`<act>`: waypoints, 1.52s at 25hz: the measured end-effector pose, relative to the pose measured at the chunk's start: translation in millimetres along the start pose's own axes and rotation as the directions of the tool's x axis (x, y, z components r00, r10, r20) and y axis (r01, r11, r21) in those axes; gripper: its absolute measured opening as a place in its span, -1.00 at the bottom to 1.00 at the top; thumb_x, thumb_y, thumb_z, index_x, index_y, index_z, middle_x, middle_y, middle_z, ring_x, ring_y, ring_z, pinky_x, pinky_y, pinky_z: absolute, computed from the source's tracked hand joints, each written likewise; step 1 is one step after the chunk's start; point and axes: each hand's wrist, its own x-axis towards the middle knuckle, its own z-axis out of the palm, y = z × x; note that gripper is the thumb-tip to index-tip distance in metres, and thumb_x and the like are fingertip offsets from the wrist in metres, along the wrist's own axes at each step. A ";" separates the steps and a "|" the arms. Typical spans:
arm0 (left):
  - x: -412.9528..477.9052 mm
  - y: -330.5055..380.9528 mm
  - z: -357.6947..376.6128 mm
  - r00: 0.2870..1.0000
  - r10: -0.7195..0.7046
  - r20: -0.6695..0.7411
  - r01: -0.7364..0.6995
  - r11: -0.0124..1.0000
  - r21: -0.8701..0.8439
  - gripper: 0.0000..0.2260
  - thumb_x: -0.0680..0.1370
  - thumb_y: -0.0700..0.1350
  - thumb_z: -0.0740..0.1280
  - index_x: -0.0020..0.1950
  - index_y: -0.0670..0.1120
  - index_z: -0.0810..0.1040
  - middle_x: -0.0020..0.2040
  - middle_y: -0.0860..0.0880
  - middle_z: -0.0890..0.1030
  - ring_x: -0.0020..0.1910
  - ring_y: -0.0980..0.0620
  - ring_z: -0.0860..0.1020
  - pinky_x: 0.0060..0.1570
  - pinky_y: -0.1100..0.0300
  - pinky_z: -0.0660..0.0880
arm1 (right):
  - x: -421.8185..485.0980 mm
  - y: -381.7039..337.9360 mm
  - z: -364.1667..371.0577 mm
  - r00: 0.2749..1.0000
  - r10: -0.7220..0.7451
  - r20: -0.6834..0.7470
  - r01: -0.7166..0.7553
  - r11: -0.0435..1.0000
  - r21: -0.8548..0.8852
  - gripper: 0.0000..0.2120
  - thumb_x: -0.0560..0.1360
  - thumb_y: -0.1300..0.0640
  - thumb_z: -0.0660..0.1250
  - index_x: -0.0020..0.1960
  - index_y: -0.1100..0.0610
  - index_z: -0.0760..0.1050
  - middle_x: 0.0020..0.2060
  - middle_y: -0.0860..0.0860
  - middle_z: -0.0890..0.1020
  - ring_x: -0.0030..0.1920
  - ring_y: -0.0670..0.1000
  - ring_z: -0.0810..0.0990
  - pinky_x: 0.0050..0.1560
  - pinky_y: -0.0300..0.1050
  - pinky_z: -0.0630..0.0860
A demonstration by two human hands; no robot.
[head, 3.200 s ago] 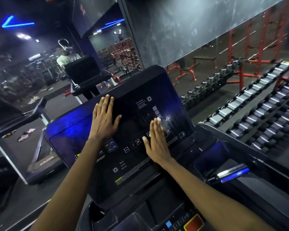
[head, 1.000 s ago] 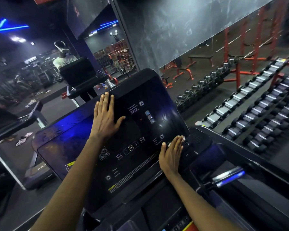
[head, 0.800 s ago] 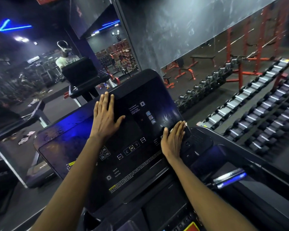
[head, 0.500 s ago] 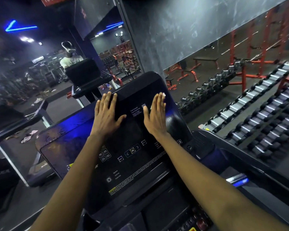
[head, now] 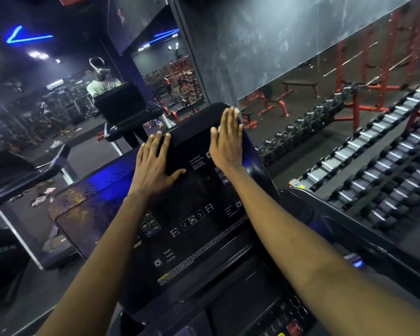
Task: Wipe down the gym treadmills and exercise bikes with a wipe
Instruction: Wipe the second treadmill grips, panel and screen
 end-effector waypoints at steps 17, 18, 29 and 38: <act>-3.6 39.0 18.8 0.993 0.095 0.073 -0.100 0.993 0.068 -0.07 0.47 0.30 0.33 0.62 -0.14 -0.05 0.62 -0.12 -0.11 0.59 -0.06 -0.17 0.53 0.03 -0.21 | -137.1 81.3 -7.7 0.965 0.261 0.038 -0.255 0.959 -0.124 -0.40 0.65 -0.06 -0.13 0.60 0.19 -0.15 0.59 0.07 -0.14 0.58 -0.02 -0.22 0.57 0.05 -0.11; -4.9 40.3 19.4 0.993 0.096 0.069 -0.100 0.993 0.066 -0.08 0.48 0.29 0.32 0.62 -0.14 -0.05 0.62 -0.12 -0.12 0.59 -0.06 -0.17 0.53 0.04 -0.21 | -146.1 82.0 -7.5 0.959 0.281 0.047 -0.275 0.955 -0.115 -0.40 0.65 -0.05 -0.11 0.60 0.18 -0.16 0.59 0.07 -0.16 0.58 -0.03 -0.24 0.57 0.05 -0.11; -34.8 60.1 41.9 0.997 0.039 0.066 -0.037 0.999 -0.031 -0.17 0.53 0.21 0.31 0.62 -0.10 -0.02 0.62 -0.10 -0.08 0.59 -0.03 -0.15 0.56 0.02 -0.11 | -208.3 113.0 -18.2 0.936 0.289 0.203 -0.263 0.954 -0.147 -0.36 0.67 -0.02 -0.02 0.58 0.18 -0.26 0.56 0.06 -0.27 0.56 -0.04 -0.30 0.57 0.01 -0.11; -33.0 60.2 43.4 0.998 0.028 0.054 -0.024 0.997 -0.069 -0.18 0.53 0.23 0.32 0.62 -0.06 -0.01 0.62 -0.04 -0.09 0.59 0.03 -0.18 0.53 0.11 -0.23 | -235.8 144.4 -37.1 0.947 0.190 0.258 -0.196 0.981 0.000 -0.41 0.67 0.19 0.06 0.60 0.14 -0.16 0.60 0.00 -0.16 0.58 -0.08 -0.20 0.56 -0.04 0.03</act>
